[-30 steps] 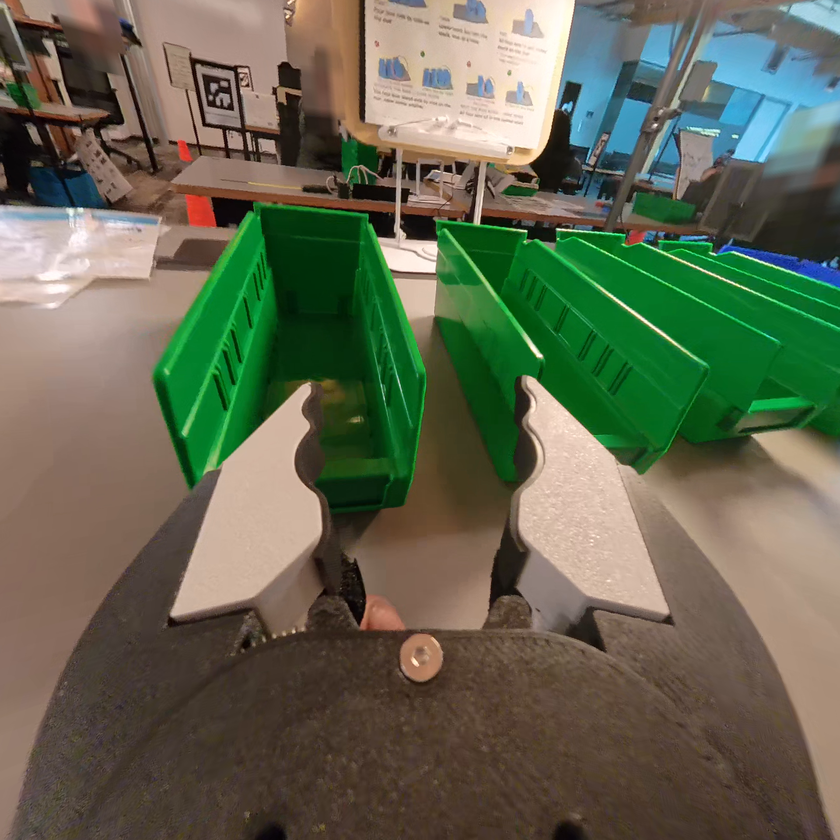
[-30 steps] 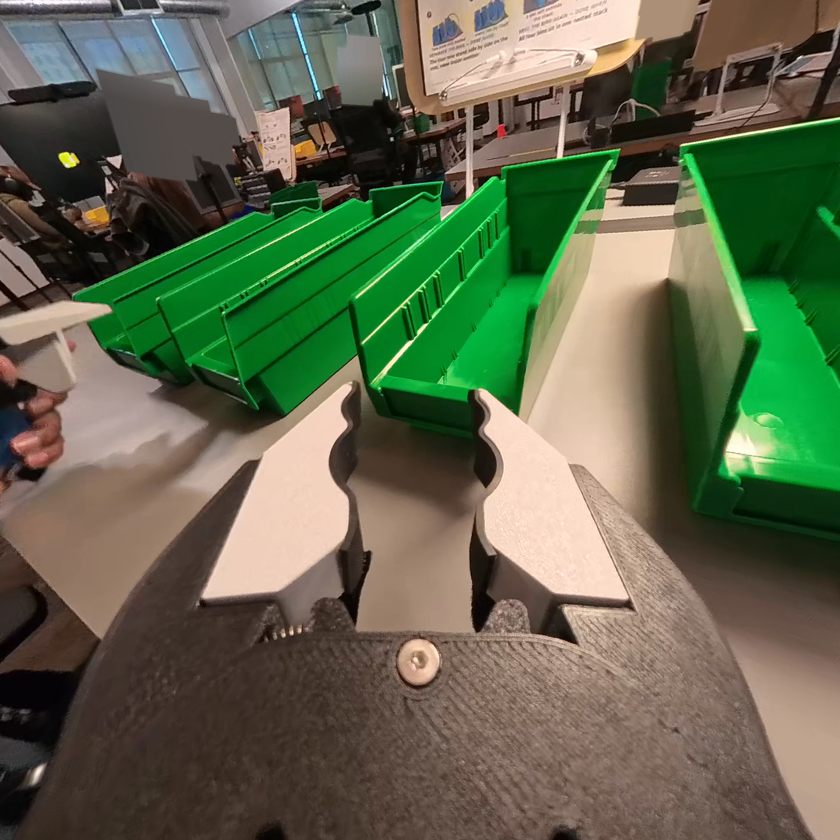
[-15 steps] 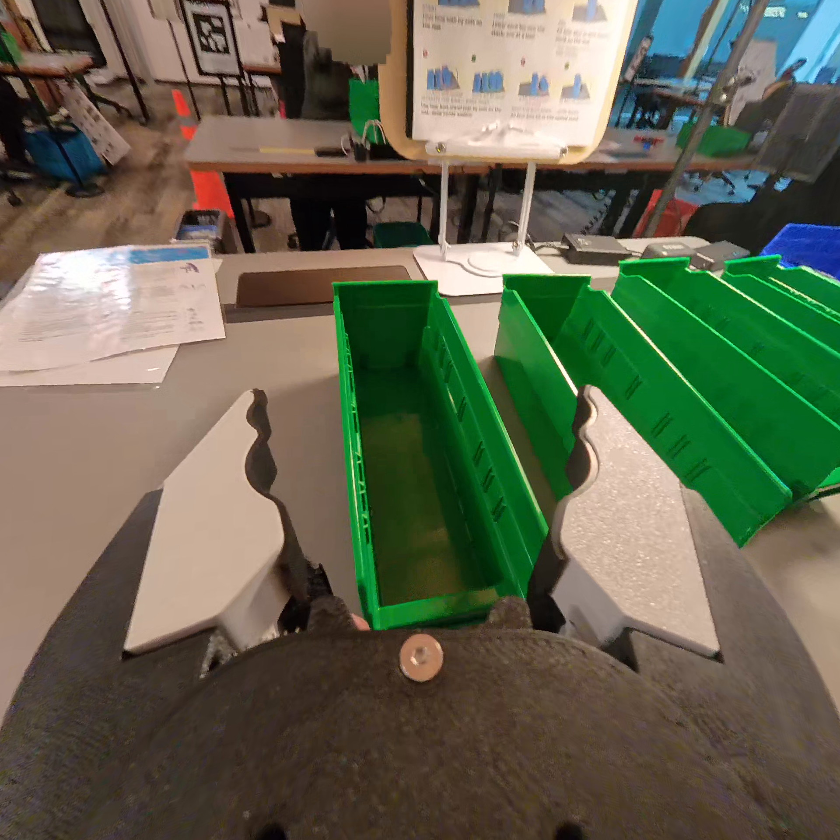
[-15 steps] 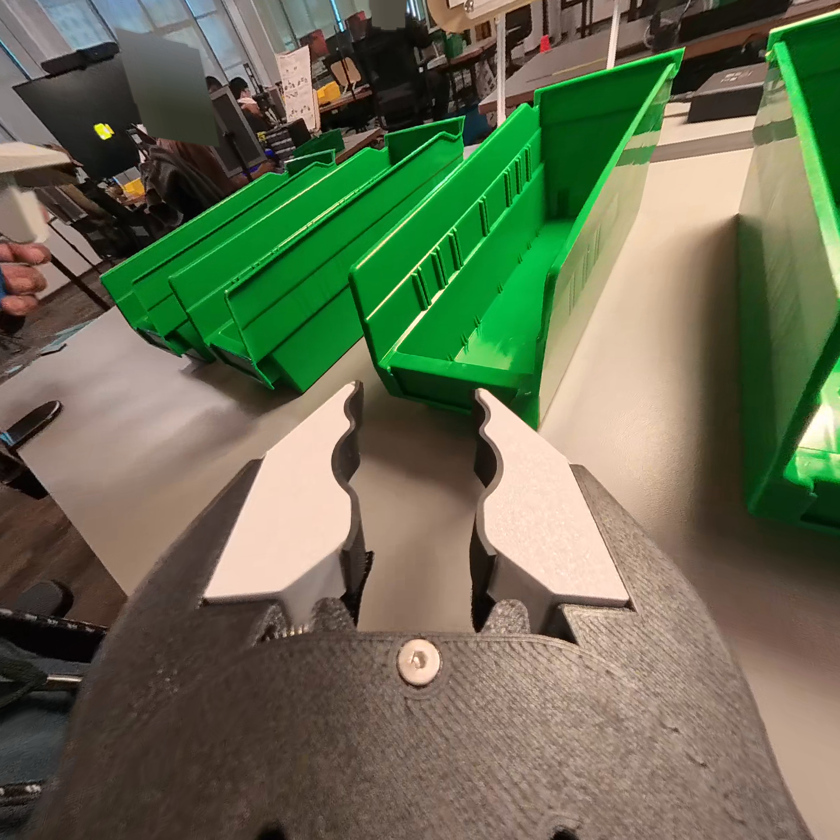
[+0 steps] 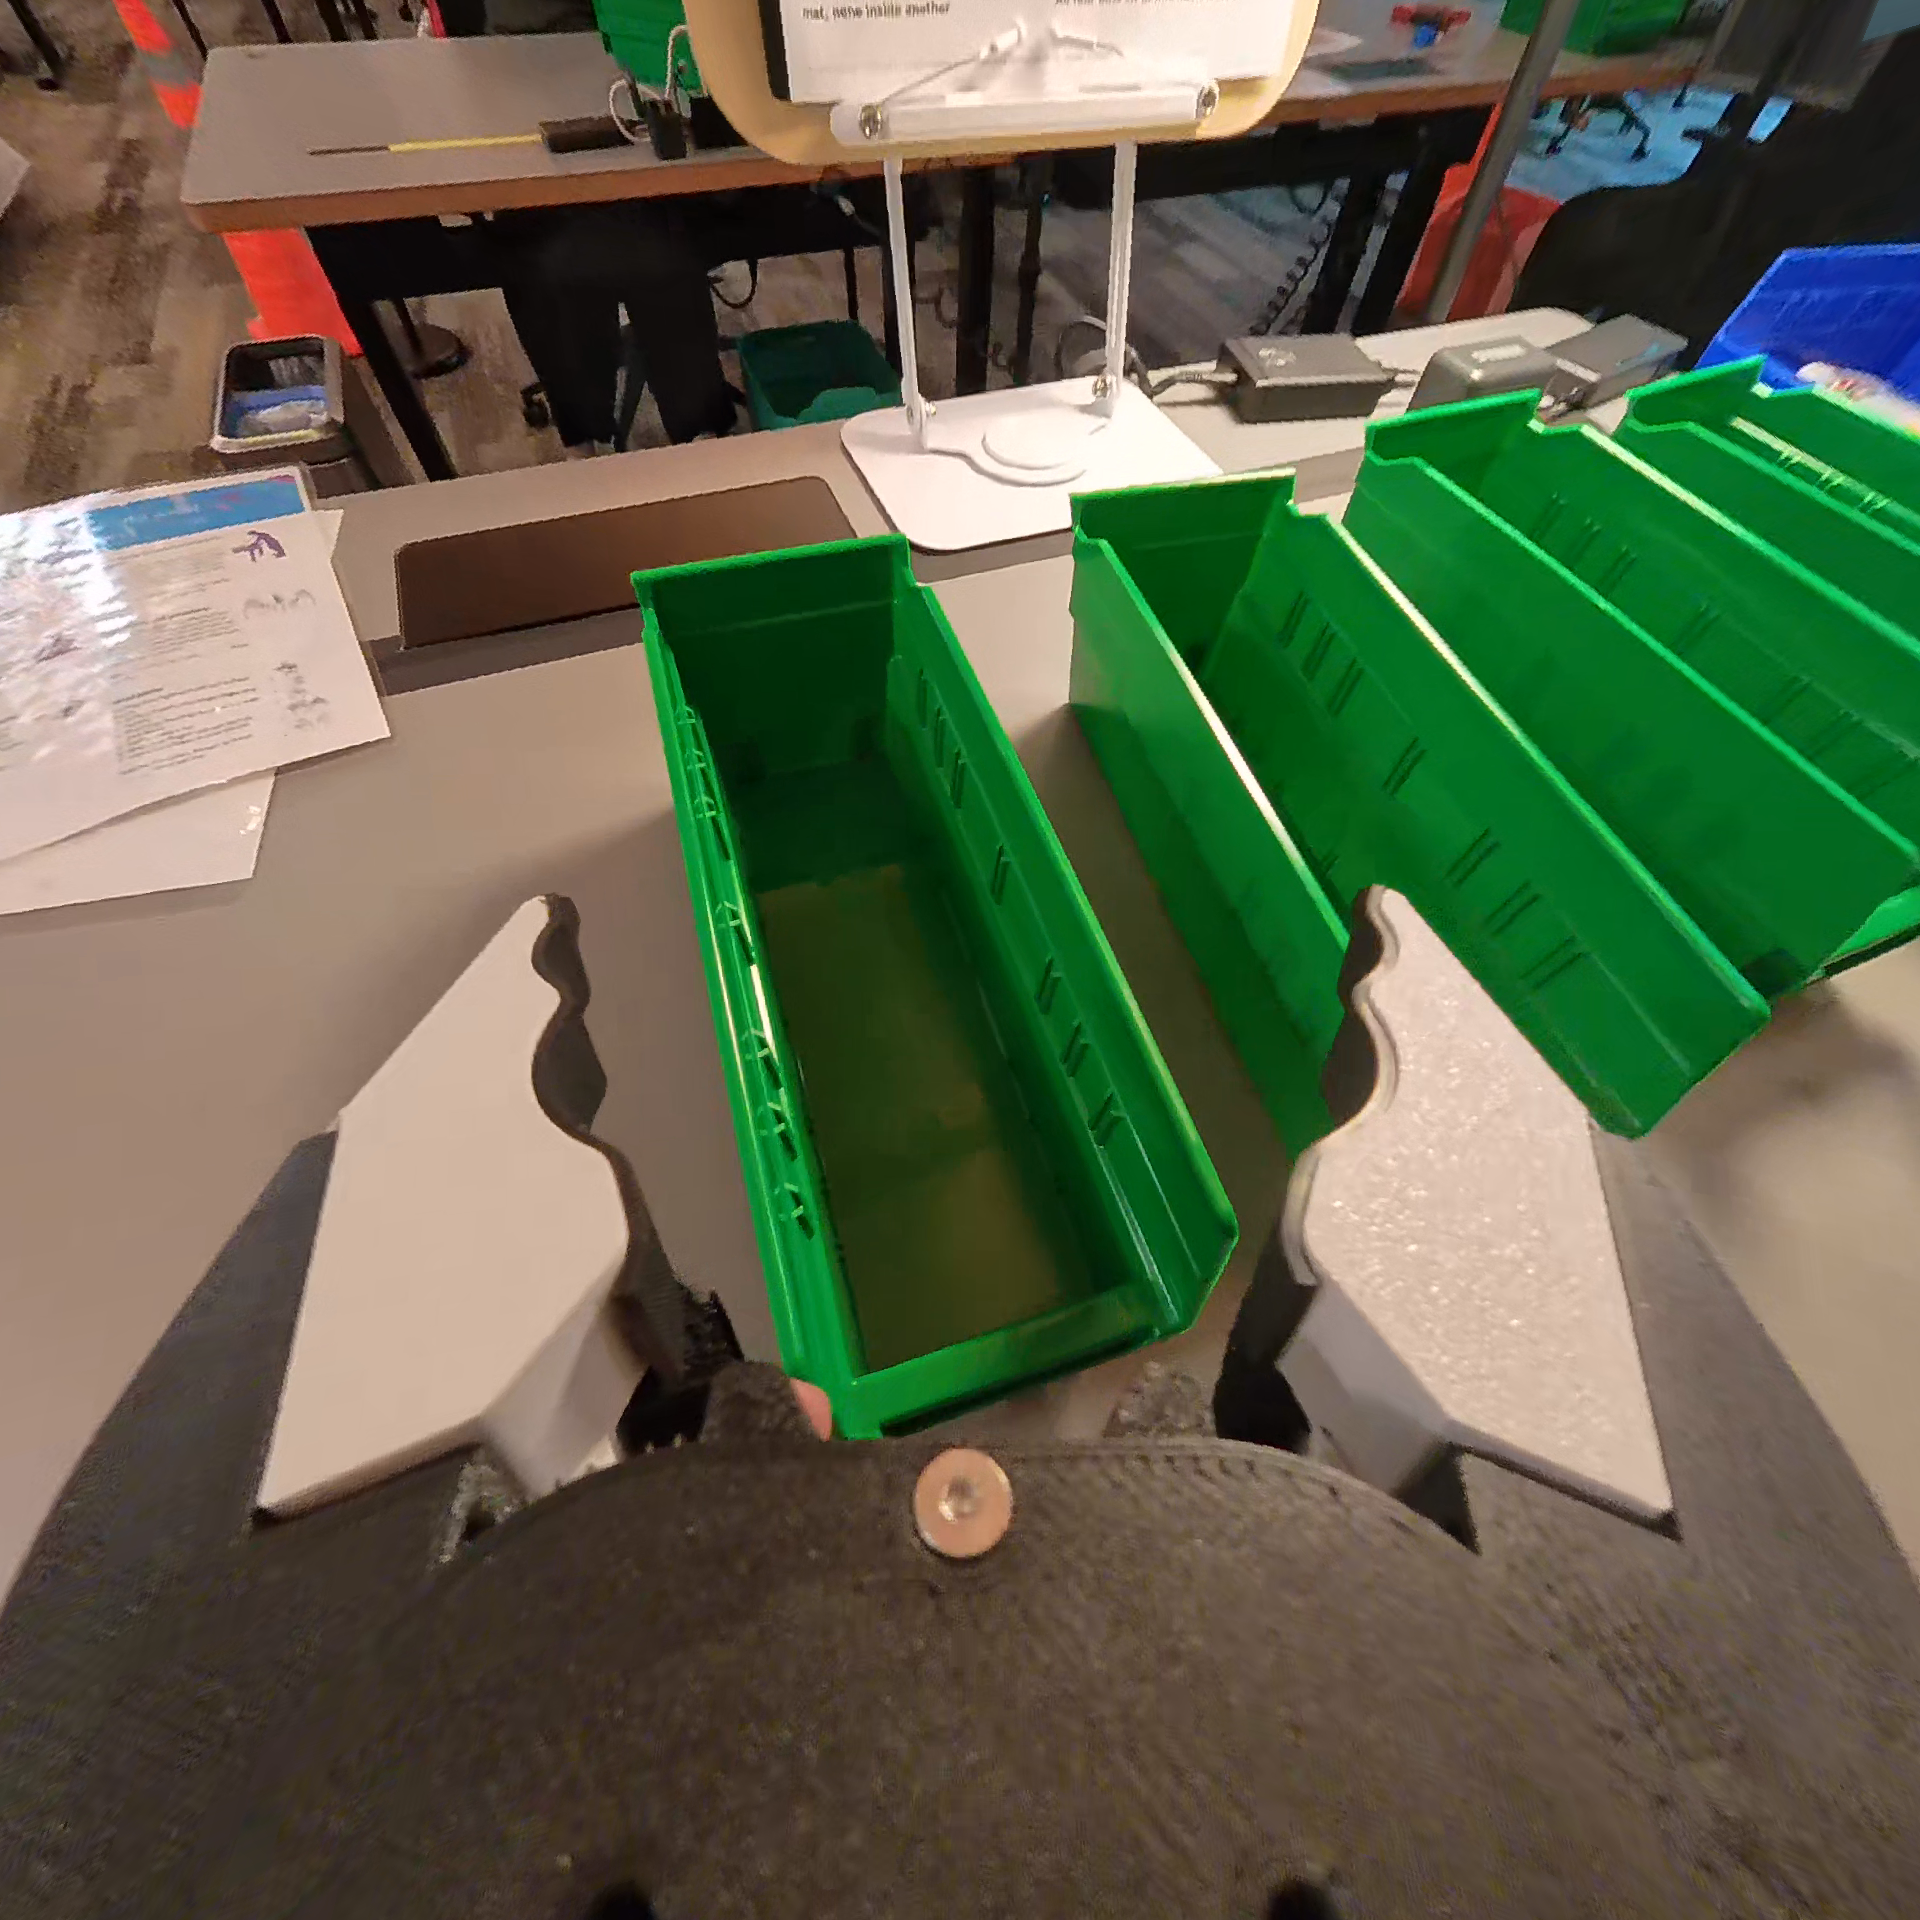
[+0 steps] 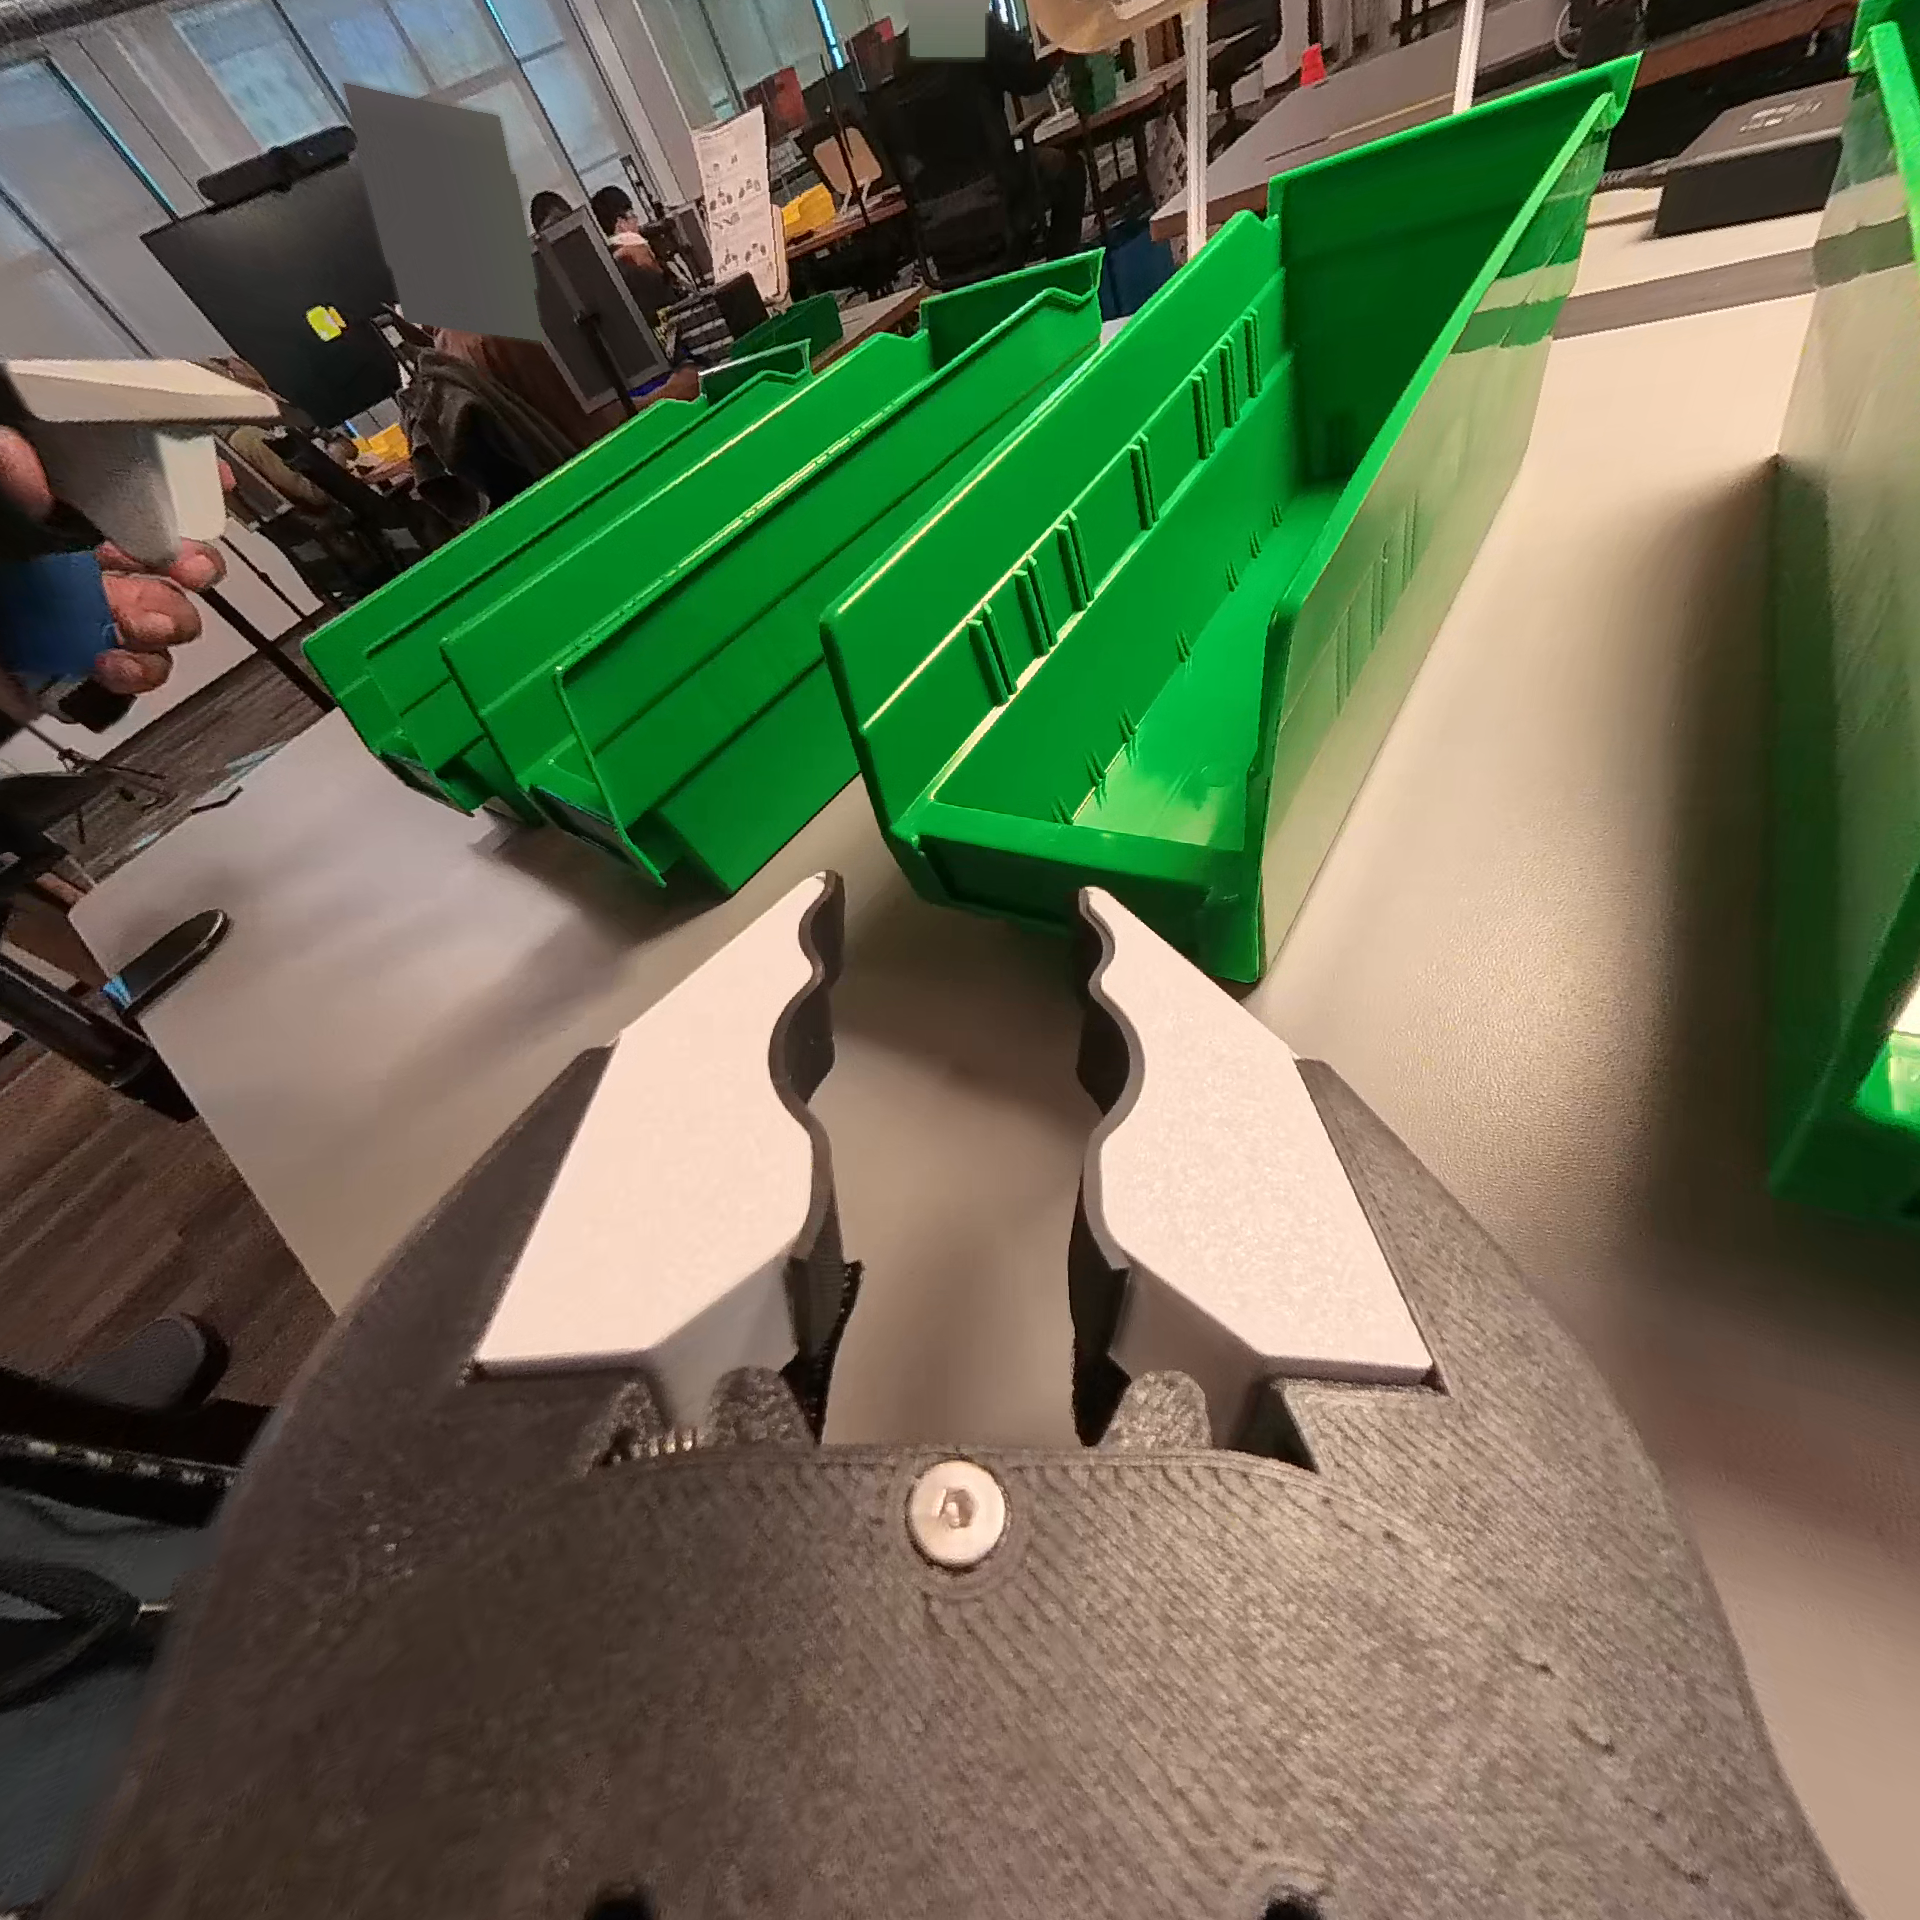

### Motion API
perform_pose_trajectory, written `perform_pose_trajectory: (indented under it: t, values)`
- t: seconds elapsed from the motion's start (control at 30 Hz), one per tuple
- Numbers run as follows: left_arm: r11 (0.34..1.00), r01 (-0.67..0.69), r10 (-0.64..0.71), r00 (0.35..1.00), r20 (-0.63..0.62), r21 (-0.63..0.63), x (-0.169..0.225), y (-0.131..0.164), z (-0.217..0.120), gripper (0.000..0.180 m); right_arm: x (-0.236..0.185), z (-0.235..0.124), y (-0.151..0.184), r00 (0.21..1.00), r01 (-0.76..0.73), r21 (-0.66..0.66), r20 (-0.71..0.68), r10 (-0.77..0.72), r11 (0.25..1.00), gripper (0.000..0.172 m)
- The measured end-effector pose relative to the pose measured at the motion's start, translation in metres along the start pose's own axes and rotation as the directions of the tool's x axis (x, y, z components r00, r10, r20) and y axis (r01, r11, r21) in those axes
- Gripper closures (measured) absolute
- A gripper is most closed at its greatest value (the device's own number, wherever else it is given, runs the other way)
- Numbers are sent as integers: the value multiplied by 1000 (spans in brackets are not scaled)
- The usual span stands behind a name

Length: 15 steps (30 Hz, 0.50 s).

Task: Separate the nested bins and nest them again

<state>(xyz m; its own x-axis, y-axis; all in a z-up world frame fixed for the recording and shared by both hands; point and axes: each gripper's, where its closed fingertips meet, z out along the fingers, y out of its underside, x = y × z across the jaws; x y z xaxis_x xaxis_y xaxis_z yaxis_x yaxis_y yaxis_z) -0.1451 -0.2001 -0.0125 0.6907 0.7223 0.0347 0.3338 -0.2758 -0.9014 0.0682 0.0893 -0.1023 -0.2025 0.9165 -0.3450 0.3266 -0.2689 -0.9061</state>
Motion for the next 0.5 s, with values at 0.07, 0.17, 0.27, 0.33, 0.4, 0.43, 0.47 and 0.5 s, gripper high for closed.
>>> perform_pose_trajectory:
  t: [0.07,0.17,0.27,0.33,0.4,0.43,0.47,0.5]
  values:
    - [999,-21,21,1000,-1,-36,0,1,4,39,0,0,-1,1000,4,5,-2,-4,1000,129]
    - [990,-43,42,999,-14,-132,-2,8,17,39,-1,0,0,1000,11,-1,-3,-11,1000,129]
    - [975,-47,49,999,4,-215,-12,9,30,38,-1,0,1,1000,12,-4,-4,-12,1000,129]
    - [966,-49,57,998,23,-256,-20,6,38,38,0,0,0,1000,7,-2,-5,-7,1000,129]
    - [954,-40,53,998,36,-297,-28,4,47,38,1,0,0,1000,-3,-3,-4,3,1000,129]
    - [947,-35,49,998,36,-320,-30,5,52,38,1,1,1,1000,-8,-5,-3,8,1000,129]
    - [938,-29,43,998,35,-345,-32,7,57,38,2,1,1,1000,-13,-6,-3,13,1000,129]
    - [929,-23,37,999,30,-370,-33,10,63,38,2,1,1,1000,-18,-6,-1,18,1000,129]
